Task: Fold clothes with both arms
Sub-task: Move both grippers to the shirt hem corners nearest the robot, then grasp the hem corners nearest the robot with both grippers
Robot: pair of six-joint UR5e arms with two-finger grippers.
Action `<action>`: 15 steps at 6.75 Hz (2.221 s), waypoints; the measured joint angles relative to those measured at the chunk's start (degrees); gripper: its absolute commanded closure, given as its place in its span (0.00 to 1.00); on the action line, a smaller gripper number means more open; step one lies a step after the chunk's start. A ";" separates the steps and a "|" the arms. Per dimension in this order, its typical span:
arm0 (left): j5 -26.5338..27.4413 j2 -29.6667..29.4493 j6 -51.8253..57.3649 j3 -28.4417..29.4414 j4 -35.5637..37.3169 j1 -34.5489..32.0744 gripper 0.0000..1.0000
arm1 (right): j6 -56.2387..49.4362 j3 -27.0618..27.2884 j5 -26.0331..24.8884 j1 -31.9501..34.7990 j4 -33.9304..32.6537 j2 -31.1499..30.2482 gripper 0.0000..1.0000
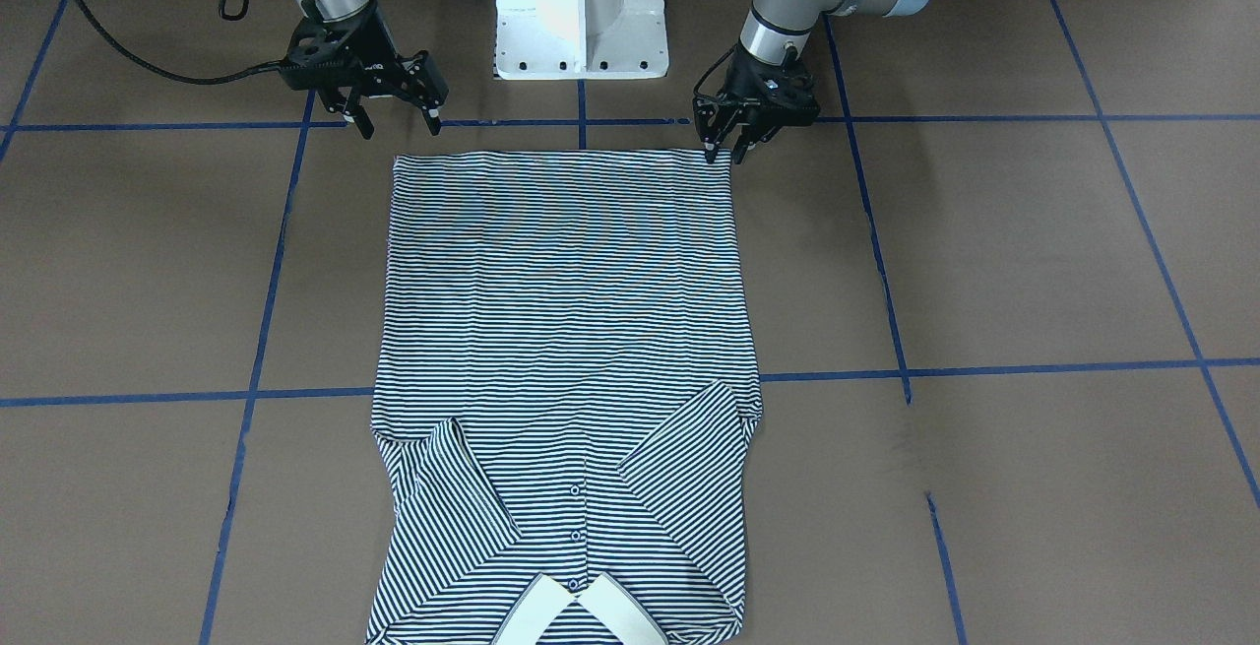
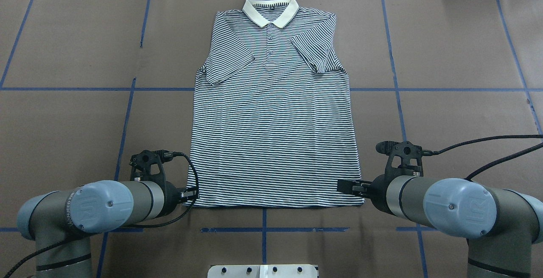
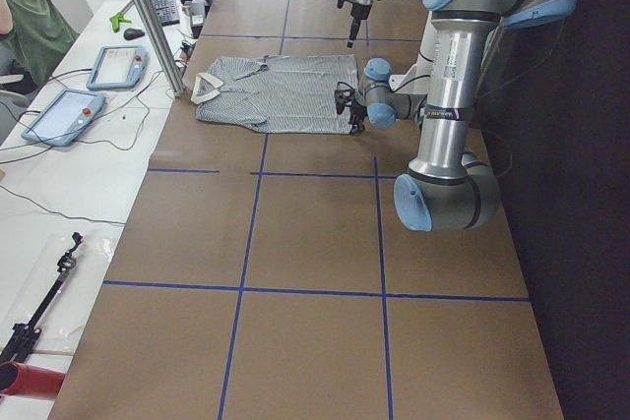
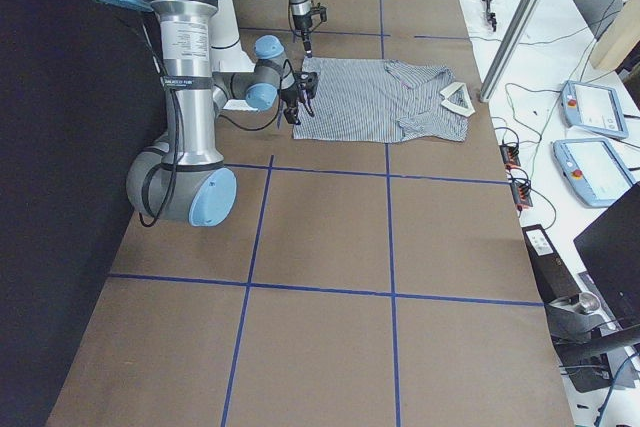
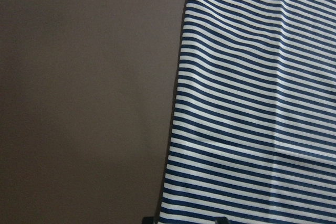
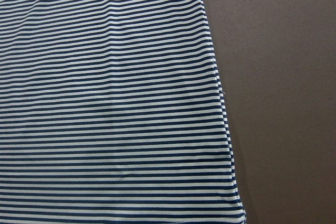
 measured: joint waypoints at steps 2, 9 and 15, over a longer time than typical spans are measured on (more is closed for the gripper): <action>0.00 -0.10 0.02 0.57 -0.05 0.23 0.54 | 0.00 0.00 0.00 0.00 0.01 0.01 0.02; 0.09 -0.08 -1.03 0.97 -0.07 0.32 1.00 | -0.02 -0.03 -0.66 0.00 0.05 -0.07 0.01; 0.19 -0.12 -1.21 0.54 -0.08 0.32 1.00 | -1.57 -1.22 -1.94 1.50 -0.18 3.56 0.00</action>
